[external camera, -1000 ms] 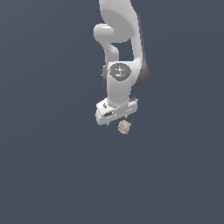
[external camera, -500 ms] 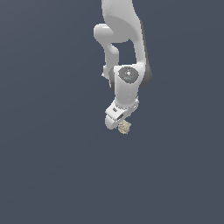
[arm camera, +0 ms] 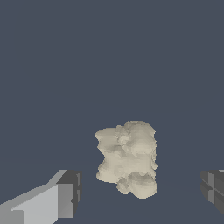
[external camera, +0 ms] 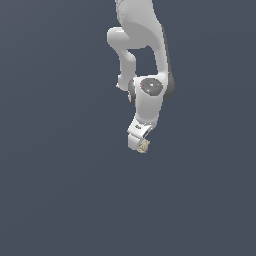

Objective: Pick up the object and move it to a goal position.

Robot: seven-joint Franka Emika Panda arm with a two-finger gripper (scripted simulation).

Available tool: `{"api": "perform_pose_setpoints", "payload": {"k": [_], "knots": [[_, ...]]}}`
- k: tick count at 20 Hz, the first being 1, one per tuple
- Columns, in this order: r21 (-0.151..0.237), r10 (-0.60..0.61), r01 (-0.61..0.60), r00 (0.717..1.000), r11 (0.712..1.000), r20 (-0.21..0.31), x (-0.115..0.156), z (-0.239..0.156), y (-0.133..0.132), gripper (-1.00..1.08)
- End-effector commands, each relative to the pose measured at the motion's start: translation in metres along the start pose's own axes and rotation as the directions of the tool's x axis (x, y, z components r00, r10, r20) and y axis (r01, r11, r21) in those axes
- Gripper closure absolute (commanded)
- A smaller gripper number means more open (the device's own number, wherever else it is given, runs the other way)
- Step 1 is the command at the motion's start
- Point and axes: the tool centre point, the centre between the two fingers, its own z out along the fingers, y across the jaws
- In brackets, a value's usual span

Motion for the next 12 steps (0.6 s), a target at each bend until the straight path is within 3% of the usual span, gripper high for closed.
{"api": "perform_pose_setpoints", "payload": {"k": [1, 12], "knots": [[-0.001, -0.023, 0.023, 1.000, 1.000, -0.001, 0.001, 0.001, -0.002, -0.92], [-0.001, -0.028, 0.028, 1.000, 1.000, -0.002, 0.001, 0.018, -0.003, -0.92]]}}
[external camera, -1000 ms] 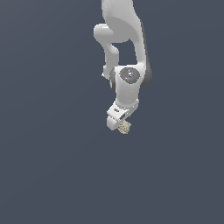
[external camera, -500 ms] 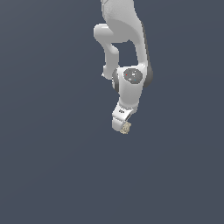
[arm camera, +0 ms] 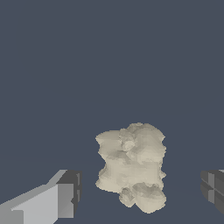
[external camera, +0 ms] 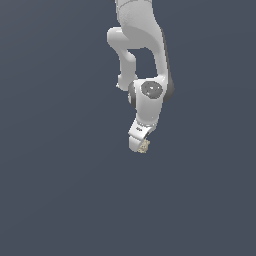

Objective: Pick up the object and move it to a goal position.

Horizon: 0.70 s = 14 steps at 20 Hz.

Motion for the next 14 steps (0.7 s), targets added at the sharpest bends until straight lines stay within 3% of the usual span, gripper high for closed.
{"api": "perform_pose_setpoints", "payload": {"k": [1, 11, 12, 14], "knots": [[0.001, -0.002, 0.002, 1.000, 1.000, 0.001, 0.000, 0.011, -0.001, -0.92], [0.001, -0.004, 0.004, 1.000, 1.000, 0.000, 0.000, 0.040, 0.000, -0.92], [0.001, -0.004, 0.004, 1.000, 1.000, 0.000, 0.000, 0.040, 0.000, 1.08], [0.001, -0.004, 0.004, 1.000, 1.000, 0.000, 0.000, 0.040, 0.000, 1.08]]}}
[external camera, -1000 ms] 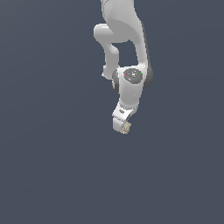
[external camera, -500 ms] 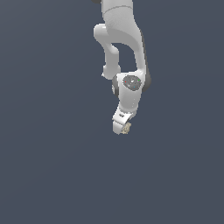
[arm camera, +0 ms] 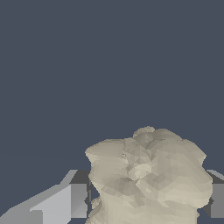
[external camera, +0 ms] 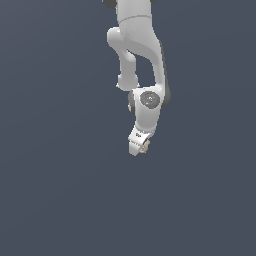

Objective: Pick up the object and move it to a goal position.

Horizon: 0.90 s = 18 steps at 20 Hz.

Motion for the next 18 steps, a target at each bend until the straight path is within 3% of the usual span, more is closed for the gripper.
{"api": "perform_pose_setpoints", "payload": {"k": [1, 11, 18], "knots": [[0.000, -0.001, 0.001, 1.000, 1.000, 0.000, 0.000, 0.001, 0.000, 1.08], [-0.001, 0.000, 0.000, 1.000, 1.000, 0.000, 0.002, -0.001, -0.003, 1.08], [-0.001, 0.000, 0.000, 1.000, 1.000, 0.000, 0.017, -0.014, -0.035, 1.08]]}}
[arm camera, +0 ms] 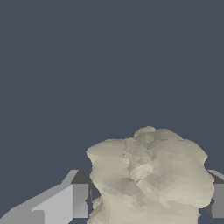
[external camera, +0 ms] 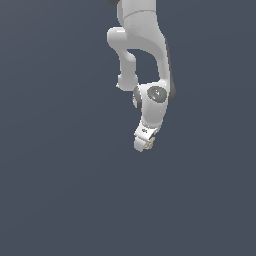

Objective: Pick up the object and move it to a goal position.

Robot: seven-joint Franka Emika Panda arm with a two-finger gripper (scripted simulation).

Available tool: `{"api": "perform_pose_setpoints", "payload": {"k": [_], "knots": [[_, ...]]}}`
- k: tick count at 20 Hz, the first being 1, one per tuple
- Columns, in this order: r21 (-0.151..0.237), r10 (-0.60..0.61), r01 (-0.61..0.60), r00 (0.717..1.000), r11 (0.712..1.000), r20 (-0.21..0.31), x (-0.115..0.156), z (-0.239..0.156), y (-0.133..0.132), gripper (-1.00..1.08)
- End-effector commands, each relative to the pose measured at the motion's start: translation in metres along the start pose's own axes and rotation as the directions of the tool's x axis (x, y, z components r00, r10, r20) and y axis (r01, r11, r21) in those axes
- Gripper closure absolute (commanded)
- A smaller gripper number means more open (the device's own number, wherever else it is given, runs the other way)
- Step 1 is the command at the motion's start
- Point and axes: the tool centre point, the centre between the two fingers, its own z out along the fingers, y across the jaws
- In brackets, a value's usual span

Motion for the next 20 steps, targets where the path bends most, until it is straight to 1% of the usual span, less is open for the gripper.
{"api": "perform_pose_setpoints", "payload": {"k": [1, 8, 11, 15, 20], "knots": [[0.000, -0.002, 0.002, 1.000, 1.000, 0.000, 0.009, -0.007, -0.017, 1.08], [-0.001, -0.002, 0.002, 1.000, 1.000, 0.000, 0.040, -0.033, -0.079, 1.08], [-0.001, -0.002, 0.002, 1.000, 1.000, 0.000, 0.051, -0.042, -0.100, 1.08], [0.000, -0.002, 0.002, 1.000, 1.000, 0.000, 0.062, -0.050, -0.119, 1.08], [0.000, -0.002, 0.002, 1.000, 1.000, 0.000, 0.067, -0.053, -0.127, 1.08]]}}
